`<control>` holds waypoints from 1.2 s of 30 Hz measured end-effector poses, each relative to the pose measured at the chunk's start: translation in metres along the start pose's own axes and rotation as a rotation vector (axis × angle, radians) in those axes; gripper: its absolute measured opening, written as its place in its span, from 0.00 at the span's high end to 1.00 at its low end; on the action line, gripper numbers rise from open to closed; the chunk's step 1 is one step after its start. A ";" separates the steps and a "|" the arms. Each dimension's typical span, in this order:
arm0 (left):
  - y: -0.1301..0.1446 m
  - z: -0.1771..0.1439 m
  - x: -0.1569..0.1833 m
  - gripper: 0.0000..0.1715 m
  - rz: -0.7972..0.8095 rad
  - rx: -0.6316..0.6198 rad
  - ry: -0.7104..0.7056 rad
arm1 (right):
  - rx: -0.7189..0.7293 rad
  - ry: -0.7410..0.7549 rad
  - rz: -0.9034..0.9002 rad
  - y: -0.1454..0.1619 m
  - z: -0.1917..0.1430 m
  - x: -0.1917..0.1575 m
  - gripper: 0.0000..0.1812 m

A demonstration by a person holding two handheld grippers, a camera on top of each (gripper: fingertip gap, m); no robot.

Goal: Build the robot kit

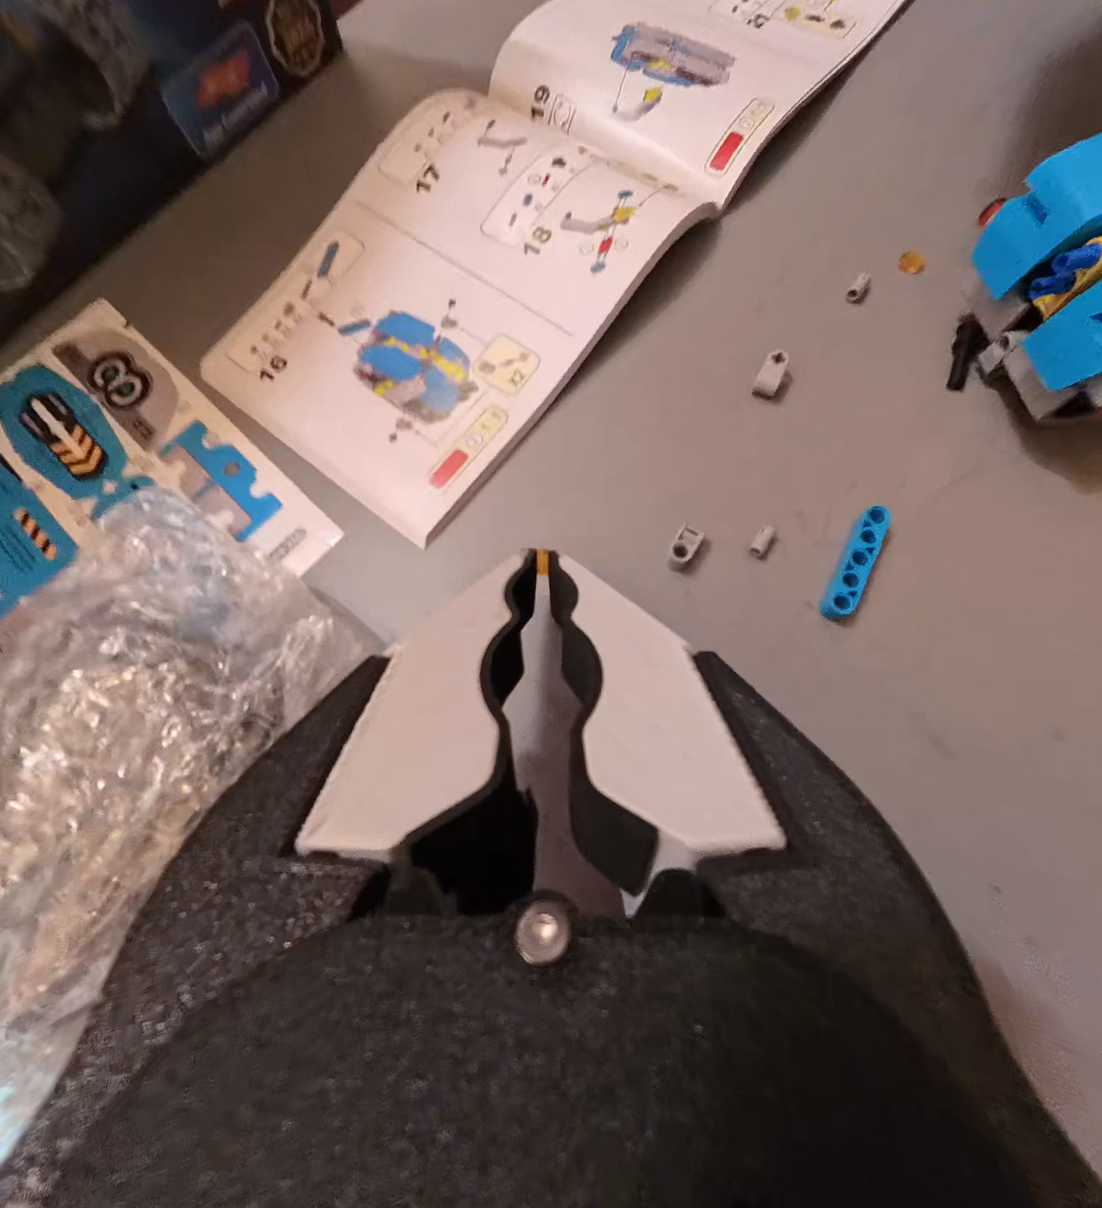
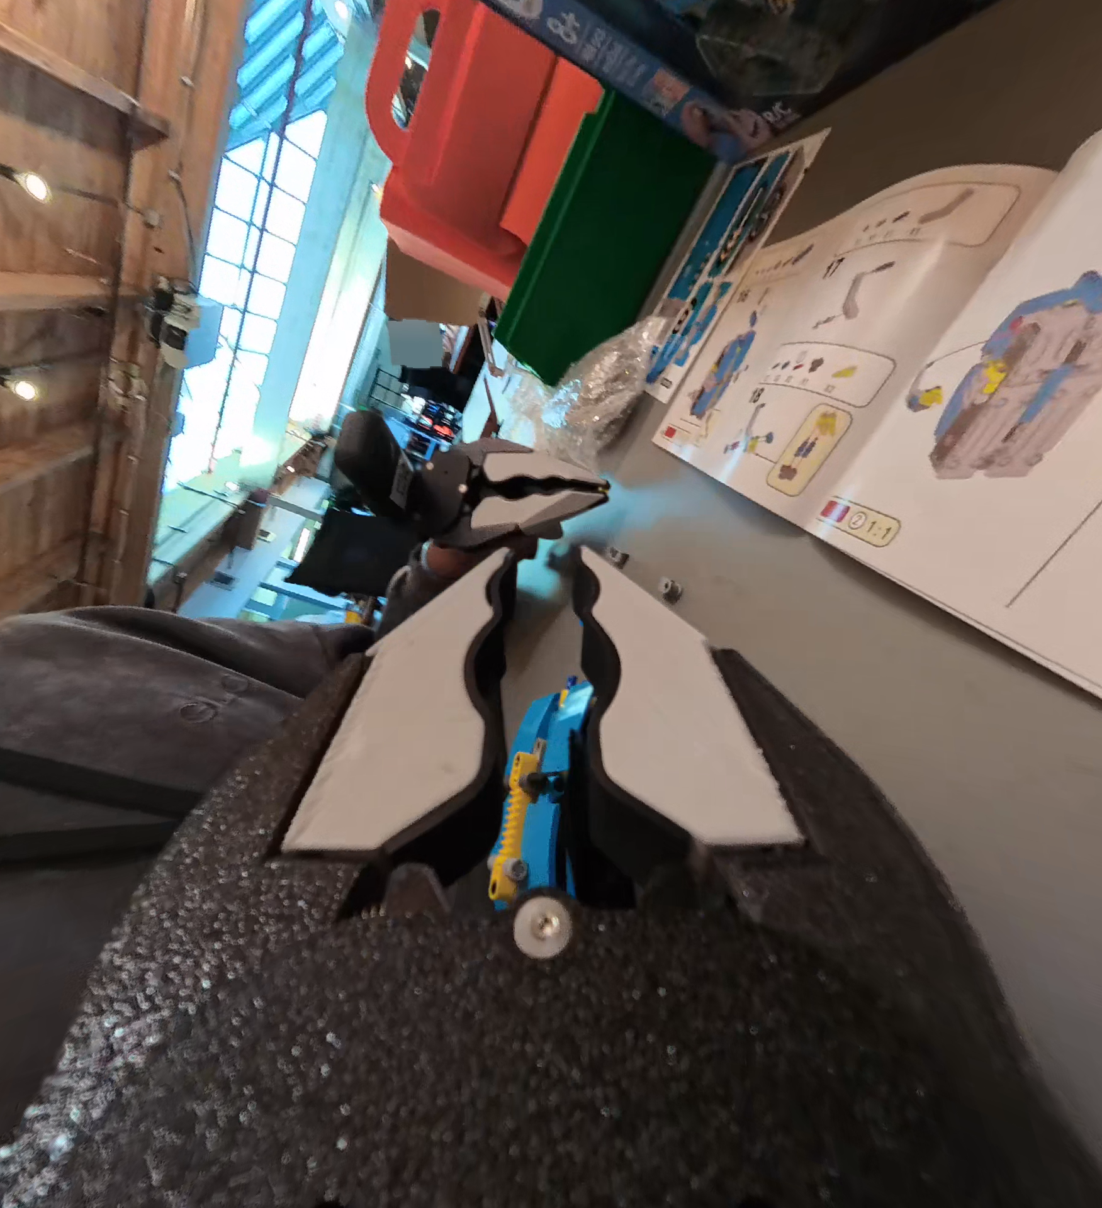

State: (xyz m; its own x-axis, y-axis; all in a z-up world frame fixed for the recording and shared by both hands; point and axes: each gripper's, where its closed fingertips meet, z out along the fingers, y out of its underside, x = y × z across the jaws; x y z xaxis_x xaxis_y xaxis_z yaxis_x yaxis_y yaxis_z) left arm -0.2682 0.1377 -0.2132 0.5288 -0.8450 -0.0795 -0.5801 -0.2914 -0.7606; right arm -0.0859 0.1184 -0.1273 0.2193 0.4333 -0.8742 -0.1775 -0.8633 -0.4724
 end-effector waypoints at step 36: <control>-0.058 -0.017 -0.002 0.83 -0.199 0.382 0.186 | 0.207 0.148 -0.150 -0.038 -0.058 0.033 0.85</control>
State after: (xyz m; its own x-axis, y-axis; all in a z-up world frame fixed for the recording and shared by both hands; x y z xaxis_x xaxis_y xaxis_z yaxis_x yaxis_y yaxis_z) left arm -0.2462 0.1489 -0.1580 0.4667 -0.8654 0.1824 -0.1907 -0.2999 -0.9347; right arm -0.0161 0.1499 -0.1314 0.3930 0.4960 -0.7743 -0.3214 -0.7149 -0.6210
